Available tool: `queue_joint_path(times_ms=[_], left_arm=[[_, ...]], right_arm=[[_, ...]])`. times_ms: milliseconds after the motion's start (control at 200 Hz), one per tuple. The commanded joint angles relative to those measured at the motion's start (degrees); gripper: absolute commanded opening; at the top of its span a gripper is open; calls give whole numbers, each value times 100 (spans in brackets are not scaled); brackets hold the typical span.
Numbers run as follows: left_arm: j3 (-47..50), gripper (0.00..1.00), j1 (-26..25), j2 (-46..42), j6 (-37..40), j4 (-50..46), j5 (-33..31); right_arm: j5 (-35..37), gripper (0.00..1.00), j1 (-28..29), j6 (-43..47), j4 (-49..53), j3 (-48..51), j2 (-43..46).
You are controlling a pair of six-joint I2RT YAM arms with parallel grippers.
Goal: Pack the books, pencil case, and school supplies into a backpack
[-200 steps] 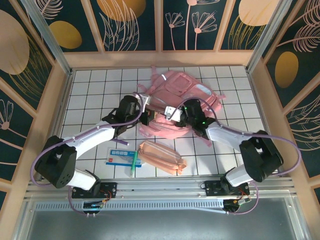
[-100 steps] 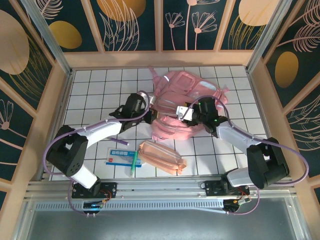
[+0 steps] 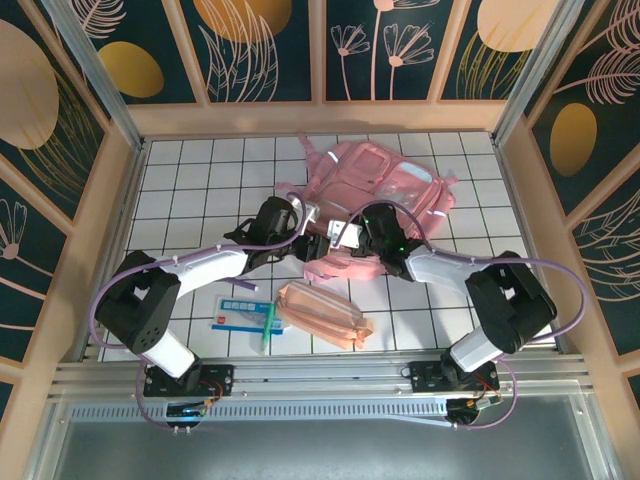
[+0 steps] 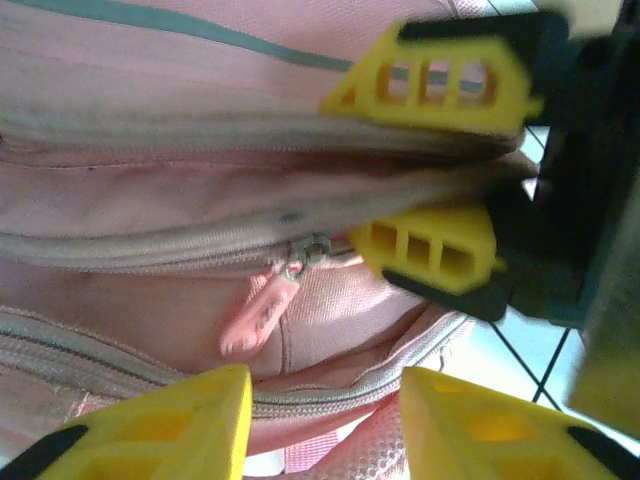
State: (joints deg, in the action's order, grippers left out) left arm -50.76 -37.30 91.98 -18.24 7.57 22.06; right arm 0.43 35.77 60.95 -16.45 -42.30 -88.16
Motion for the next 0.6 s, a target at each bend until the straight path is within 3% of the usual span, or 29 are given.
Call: queue_joint_path(times_ms=[0,75,275,596], left_arm=[[1,47,0,-15,335,312,72],[-62,47,12,21,686,328,193],[-229,48,12,60,1488,418,309],[-386,49,12,425,1992,742,599]], right_arm=[[85,12,-21,-73,-220,-325,64],[-597,0,-108,-8,207,-412,201],[-1564,0,-406,45,554,-341,633],[-1995,0,-615,-108,671,-363,950]])
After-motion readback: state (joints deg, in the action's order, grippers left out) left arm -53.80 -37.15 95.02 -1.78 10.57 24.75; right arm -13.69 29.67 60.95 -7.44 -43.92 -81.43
